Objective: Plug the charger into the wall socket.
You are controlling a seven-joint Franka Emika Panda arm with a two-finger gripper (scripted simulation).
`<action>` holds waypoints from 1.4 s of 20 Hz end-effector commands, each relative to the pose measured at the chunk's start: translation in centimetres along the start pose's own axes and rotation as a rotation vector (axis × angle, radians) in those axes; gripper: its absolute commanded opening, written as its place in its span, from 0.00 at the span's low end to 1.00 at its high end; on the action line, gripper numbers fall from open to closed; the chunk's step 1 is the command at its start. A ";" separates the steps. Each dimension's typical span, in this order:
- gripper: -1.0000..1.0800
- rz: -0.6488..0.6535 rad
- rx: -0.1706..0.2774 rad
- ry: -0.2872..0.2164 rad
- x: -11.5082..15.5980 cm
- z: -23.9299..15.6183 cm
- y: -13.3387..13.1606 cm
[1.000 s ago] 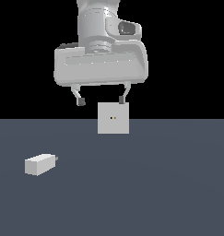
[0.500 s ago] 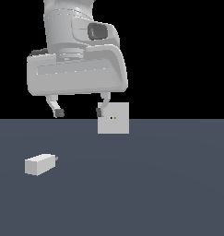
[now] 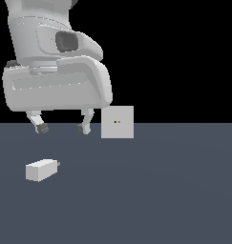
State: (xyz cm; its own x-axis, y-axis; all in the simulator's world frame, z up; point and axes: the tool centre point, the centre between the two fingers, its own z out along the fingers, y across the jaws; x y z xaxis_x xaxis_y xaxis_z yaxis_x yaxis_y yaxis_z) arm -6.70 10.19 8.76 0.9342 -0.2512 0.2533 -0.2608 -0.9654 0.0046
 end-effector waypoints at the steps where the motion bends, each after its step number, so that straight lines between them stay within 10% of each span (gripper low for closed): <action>1: 0.96 0.015 -0.002 0.018 -0.5 0.4 -0.7; 28: 0.96 0.064 -0.014 0.076 -2.4 3.7 -3.2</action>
State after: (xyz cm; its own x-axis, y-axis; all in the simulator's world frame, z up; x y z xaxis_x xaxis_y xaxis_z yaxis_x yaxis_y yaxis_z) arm -7.22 13.65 5.13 0.8942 -0.3058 0.3271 -0.3233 -0.9463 -0.0008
